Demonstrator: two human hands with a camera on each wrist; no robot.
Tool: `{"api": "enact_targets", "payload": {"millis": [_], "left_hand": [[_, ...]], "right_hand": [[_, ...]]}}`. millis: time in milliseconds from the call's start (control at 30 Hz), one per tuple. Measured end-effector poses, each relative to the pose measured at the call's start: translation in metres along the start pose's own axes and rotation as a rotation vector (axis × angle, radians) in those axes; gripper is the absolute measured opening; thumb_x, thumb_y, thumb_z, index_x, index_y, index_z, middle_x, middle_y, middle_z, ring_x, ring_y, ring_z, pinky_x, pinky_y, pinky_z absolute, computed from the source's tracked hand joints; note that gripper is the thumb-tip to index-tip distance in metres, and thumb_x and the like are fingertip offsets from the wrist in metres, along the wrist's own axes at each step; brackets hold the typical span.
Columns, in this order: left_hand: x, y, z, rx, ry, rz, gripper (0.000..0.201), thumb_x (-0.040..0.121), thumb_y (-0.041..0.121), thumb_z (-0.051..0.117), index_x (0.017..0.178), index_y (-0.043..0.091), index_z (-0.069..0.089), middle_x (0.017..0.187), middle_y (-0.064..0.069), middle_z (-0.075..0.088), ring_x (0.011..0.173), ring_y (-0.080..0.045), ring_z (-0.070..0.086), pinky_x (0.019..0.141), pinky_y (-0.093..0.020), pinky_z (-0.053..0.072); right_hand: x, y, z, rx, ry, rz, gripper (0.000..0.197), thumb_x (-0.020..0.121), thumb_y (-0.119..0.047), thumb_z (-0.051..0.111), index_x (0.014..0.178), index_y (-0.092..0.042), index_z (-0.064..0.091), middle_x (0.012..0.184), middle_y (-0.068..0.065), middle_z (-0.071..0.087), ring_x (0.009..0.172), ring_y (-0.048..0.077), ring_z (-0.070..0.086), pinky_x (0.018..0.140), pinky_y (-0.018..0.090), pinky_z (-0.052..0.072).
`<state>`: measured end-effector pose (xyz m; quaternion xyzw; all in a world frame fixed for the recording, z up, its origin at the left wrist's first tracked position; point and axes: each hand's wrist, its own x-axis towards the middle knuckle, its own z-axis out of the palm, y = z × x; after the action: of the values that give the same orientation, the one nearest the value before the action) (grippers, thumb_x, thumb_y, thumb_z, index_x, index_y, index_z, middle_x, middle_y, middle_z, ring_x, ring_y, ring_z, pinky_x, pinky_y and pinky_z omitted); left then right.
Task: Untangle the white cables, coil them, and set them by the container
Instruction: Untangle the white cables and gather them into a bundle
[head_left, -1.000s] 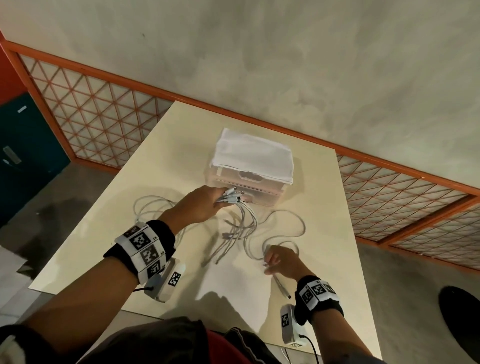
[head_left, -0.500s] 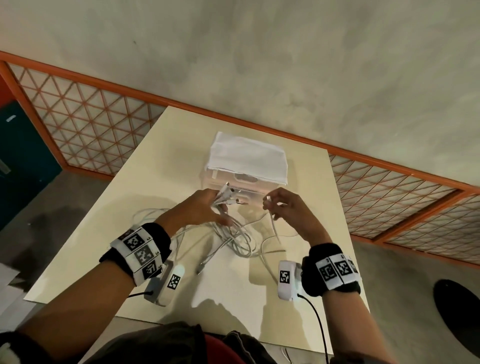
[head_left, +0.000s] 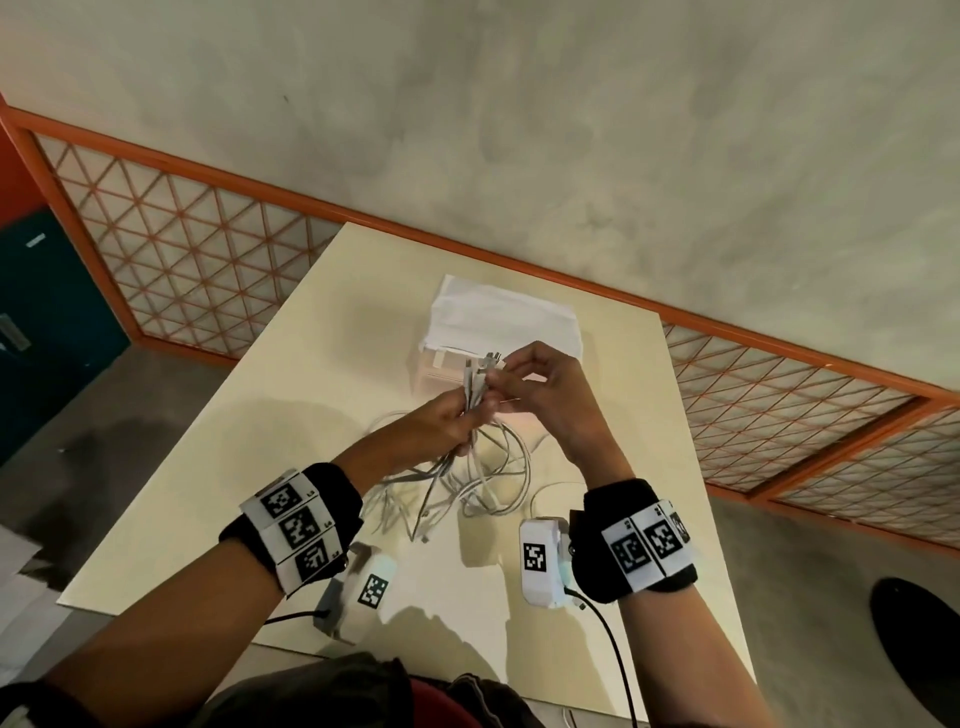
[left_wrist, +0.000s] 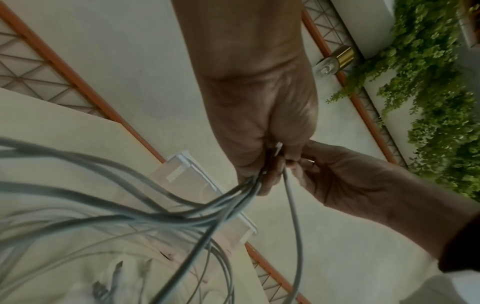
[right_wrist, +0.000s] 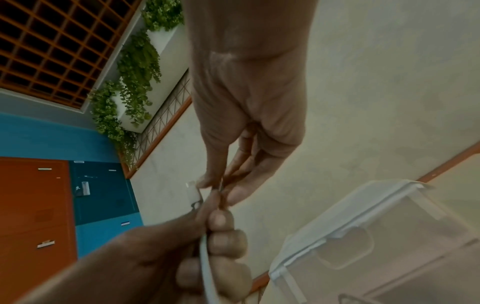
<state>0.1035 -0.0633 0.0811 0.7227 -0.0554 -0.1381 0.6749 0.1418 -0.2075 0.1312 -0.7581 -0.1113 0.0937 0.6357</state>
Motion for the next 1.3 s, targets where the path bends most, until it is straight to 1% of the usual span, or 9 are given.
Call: {"api": "enact_targets", "payload": {"millis": [133, 300, 400, 500, 633, 733, 833, 1067, 1300], "left_hand": [[-0.004, 0.01, -0.004, -0.211, 0.04, -0.042, 0.028, 0.099, 0.032, 0.037, 0.082, 0.015, 0.05, 0.074, 0.001, 0.043, 0.062, -0.008, 0.041, 0.057, -0.018, 0.039], [-0.004, 0.029, -0.01, -0.525, -0.054, 0.053, 0.033, 0.098, 0.031, 0.031, 0.073, 0.012, 0.042, 0.069, -0.001, 0.047, 0.059, -0.01, 0.048, 0.06, -0.02, 0.042], [-0.005, 0.036, -0.009, -0.583, -0.124, 0.123, 0.035, 0.094, 0.038, 0.04, 0.069, 0.014, 0.041, 0.059, 0.002, 0.045, 0.061, -0.015, 0.054, 0.062, -0.025, 0.044], [-0.006, 0.04, -0.013, -0.623, -0.133, 0.208, 0.042, 0.078, 0.051, 0.064, 0.069, 0.014, 0.044, 0.053, 0.009, 0.039, 0.051, -0.009, 0.046, 0.056, -0.018, 0.045], [-0.006, 0.045, -0.025, -0.767, -0.094, 0.29, 0.044, 0.07, 0.05, 0.073, 0.067, 0.015, 0.046, 0.049, 0.012, 0.036, 0.044, -0.002, 0.033, 0.05, -0.014, 0.036], [-0.006, 0.045, -0.035, -0.878, -0.101, 0.299, 0.036, 0.074, 0.047, 0.069, 0.067, 0.018, 0.048, 0.049, 0.012, 0.035, 0.038, -0.001, 0.032, 0.052, -0.019, 0.045], [-0.009, 0.048, -0.043, -0.907, -0.058, 0.286, 0.038, 0.068, 0.048, 0.074, 0.064, 0.021, 0.047, 0.046, 0.011, 0.035, 0.035, 0.001, 0.028, 0.039, -0.015, 0.03], [-0.028, 0.054, -0.052, -0.208, 0.298, 0.262, 0.035, 0.083, 0.022, 0.065, 0.058, 0.016, 0.042, 0.041, 0.011, 0.028, 0.032, -0.003, 0.023, 0.035, -0.015, 0.022], [-0.033, 0.03, -0.046, 0.477, 0.017, -0.077, 0.044, 0.051, 0.029, 0.092, 0.083, 0.021, 0.063, 0.049, 0.011, 0.03, 0.044, -0.011, 0.027, 0.043, -0.023, 0.022]], "right_hand": [[-0.002, 0.01, 0.003, -0.112, 0.066, -0.029, 0.037, 0.08, -0.033, 0.073, 0.1, -0.012, 0.05, 0.089, 0.0, 0.06, 0.082, 0.015, 0.059, 0.07, 0.028, 0.049], [-0.01, 0.033, 0.018, -0.254, -0.439, 0.125, 0.078, 0.068, -0.029, 0.083, 0.133, -0.017, 0.042, 0.127, -0.003, 0.057, 0.122, 0.01, 0.052, 0.107, 0.031, 0.041], [-0.015, 0.032, 0.036, -0.192, -0.438, 0.125, 0.042, 0.071, -0.012, 0.081, 0.106, -0.025, 0.062, 0.1, -0.016, 0.066, 0.099, -0.003, 0.062, 0.094, 0.019, 0.048], [-0.016, 0.034, 0.042, -0.197, -0.4, 0.07, 0.007, 0.075, -0.011, 0.078, 0.08, -0.011, 0.073, 0.072, -0.003, 0.072, 0.077, 0.008, 0.068, 0.083, 0.026, 0.054], [-0.012, 0.048, 0.036, -0.29, -0.392, 0.143, 0.027, 0.074, -0.029, 0.079, 0.059, -0.012, 0.064, 0.064, 0.009, 0.064, 0.061, 0.016, 0.057, 0.063, 0.021, 0.045], [-0.014, 0.06, 0.028, -0.295, -0.379, 0.176, 0.031, 0.071, -0.035, 0.08, 0.06, -0.011, 0.064, 0.061, 0.001, 0.061, 0.059, 0.013, 0.055, 0.064, 0.025, 0.042], [-0.017, 0.062, 0.024, -0.287, -0.395, 0.205, 0.024, 0.078, -0.028, 0.076, 0.067, -0.008, 0.071, 0.058, -0.007, 0.066, 0.057, 0.005, 0.058, 0.063, 0.015, 0.042], [-0.023, 0.066, 0.011, -0.361, -0.367, 0.174, 0.037, 0.078, -0.022, 0.077, 0.056, -0.019, 0.048, 0.039, -0.014, 0.049, 0.038, -0.001, 0.047, 0.045, 0.014, 0.036], [-0.025, 0.061, 0.0, -0.397, -0.393, 0.125, 0.025, 0.068, -0.027, 0.084, 0.06, -0.018, 0.062, 0.053, -0.013, 0.057, 0.051, 0.002, 0.05, 0.055, 0.015, 0.039]]}}
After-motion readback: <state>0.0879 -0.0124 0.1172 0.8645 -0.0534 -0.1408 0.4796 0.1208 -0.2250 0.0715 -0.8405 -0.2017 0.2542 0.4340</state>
